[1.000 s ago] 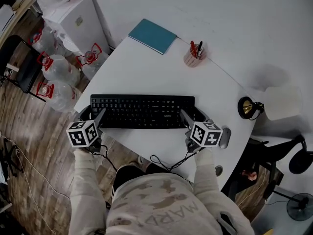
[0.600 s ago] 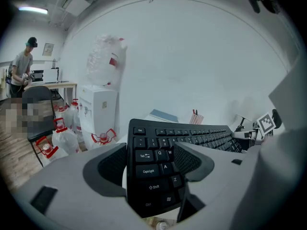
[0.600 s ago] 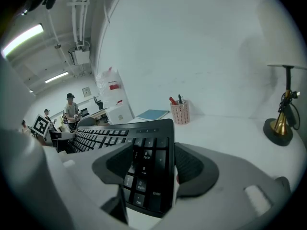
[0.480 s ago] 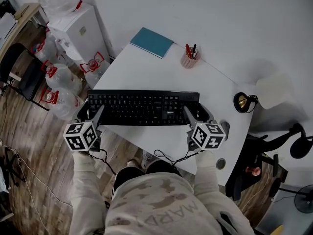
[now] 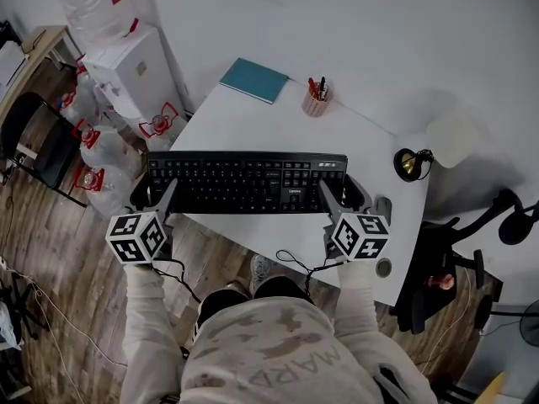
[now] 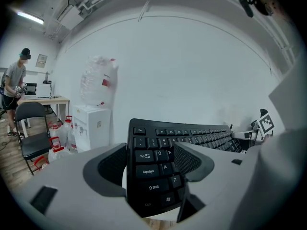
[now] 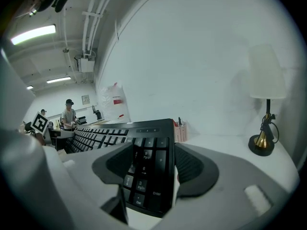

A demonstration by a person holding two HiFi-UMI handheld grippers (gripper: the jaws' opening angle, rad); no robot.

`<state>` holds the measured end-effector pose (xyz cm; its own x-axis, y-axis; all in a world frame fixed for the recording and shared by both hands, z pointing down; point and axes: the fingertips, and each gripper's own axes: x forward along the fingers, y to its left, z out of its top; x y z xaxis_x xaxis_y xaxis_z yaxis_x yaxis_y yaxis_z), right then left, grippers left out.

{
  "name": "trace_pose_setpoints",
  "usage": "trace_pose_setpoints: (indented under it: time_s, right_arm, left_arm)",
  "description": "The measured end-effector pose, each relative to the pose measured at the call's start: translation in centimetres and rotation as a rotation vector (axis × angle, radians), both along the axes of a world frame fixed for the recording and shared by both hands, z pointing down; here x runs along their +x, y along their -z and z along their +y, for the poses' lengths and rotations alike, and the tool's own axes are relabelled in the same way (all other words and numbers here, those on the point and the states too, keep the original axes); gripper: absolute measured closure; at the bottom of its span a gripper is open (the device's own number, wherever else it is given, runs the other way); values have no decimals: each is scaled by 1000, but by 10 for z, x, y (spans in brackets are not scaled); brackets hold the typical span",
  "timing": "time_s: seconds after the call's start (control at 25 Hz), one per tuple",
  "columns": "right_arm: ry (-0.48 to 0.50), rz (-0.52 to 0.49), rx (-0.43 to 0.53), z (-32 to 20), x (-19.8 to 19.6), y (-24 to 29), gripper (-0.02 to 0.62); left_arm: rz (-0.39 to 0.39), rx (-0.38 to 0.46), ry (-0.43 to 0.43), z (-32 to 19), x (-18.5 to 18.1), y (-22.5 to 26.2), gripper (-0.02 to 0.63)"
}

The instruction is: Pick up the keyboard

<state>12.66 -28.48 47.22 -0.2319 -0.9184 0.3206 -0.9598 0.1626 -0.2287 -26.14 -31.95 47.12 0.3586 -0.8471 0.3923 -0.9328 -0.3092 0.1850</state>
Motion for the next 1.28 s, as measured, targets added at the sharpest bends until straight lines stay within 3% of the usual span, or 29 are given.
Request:
trace_pose_setpoints:
  time_s: [1.28]
  right_arm:
    - [-76, 75, 277, 57, -4, 123, 313]
  left_arm:
    - [58, 285, -65, 29, 0, 115, 291]
